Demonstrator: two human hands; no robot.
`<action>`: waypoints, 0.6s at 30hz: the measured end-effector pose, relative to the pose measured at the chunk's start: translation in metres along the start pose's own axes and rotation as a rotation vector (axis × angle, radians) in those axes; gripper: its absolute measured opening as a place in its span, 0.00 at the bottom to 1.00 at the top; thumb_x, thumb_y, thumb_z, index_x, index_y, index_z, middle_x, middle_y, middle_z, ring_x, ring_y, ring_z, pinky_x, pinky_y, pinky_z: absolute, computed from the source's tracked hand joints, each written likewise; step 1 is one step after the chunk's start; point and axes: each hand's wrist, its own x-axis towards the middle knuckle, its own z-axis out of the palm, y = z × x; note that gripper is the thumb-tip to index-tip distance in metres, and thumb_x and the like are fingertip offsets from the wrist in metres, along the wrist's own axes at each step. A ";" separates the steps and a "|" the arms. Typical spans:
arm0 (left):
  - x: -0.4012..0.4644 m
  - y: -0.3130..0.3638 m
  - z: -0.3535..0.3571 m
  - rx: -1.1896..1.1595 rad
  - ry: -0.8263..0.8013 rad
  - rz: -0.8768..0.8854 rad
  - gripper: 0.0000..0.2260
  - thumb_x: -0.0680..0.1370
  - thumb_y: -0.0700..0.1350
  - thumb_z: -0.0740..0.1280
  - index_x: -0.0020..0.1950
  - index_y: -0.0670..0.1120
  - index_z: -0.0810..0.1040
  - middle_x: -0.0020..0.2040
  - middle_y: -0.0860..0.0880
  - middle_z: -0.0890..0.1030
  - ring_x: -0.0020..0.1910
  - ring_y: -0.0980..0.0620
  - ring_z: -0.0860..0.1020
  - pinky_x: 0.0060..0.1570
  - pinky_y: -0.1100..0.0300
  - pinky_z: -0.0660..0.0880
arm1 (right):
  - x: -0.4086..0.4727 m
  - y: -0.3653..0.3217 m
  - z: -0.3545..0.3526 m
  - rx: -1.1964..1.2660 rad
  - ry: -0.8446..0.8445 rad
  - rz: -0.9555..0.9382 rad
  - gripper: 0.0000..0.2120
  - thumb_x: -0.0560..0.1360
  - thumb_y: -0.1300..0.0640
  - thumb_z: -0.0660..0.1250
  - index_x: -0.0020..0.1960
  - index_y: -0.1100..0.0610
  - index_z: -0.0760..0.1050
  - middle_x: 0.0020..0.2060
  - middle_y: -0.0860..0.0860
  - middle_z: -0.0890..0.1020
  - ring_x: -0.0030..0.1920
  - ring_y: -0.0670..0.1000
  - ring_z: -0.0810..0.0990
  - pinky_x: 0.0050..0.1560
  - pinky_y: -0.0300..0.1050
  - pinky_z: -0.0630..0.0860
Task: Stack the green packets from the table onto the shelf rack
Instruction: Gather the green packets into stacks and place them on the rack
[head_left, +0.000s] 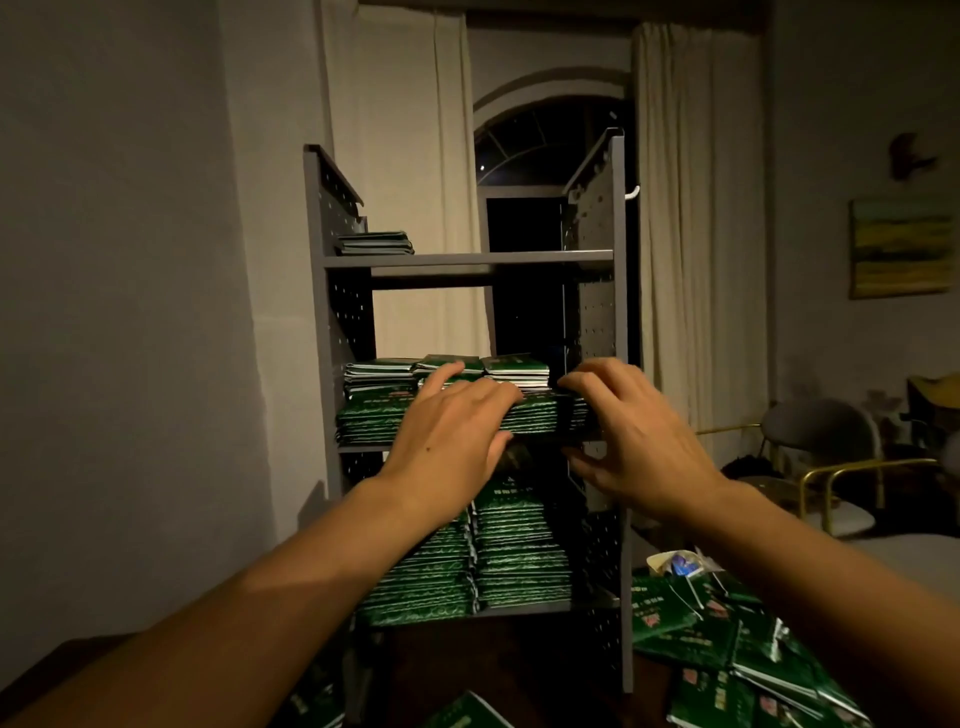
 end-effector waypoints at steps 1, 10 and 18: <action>0.001 0.000 0.002 0.012 0.003 -0.002 0.15 0.75 0.45 0.74 0.61 0.48 0.78 0.54 0.51 0.83 0.54 0.48 0.81 0.75 0.50 0.60 | -0.001 0.000 0.000 -0.035 0.036 -0.027 0.24 0.73 0.46 0.71 0.64 0.55 0.71 0.59 0.52 0.73 0.55 0.52 0.73 0.51 0.45 0.75; 0.005 -0.006 0.017 0.076 -0.021 -0.036 0.14 0.78 0.48 0.69 0.63 0.49 0.76 0.55 0.52 0.82 0.55 0.50 0.80 0.79 0.51 0.52 | -0.003 -0.004 0.022 -0.069 0.030 -0.043 0.10 0.77 0.47 0.57 0.49 0.53 0.71 0.43 0.48 0.74 0.41 0.49 0.70 0.41 0.45 0.71; 0.004 -0.003 0.014 0.060 -0.057 -0.054 0.18 0.78 0.52 0.67 0.66 0.47 0.74 0.61 0.51 0.80 0.64 0.50 0.76 0.80 0.47 0.47 | 0.005 -0.011 0.013 0.039 -0.061 0.041 0.10 0.78 0.48 0.57 0.49 0.52 0.73 0.42 0.47 0.74 0.42 0.48 0.71 0.43 0.42 0.67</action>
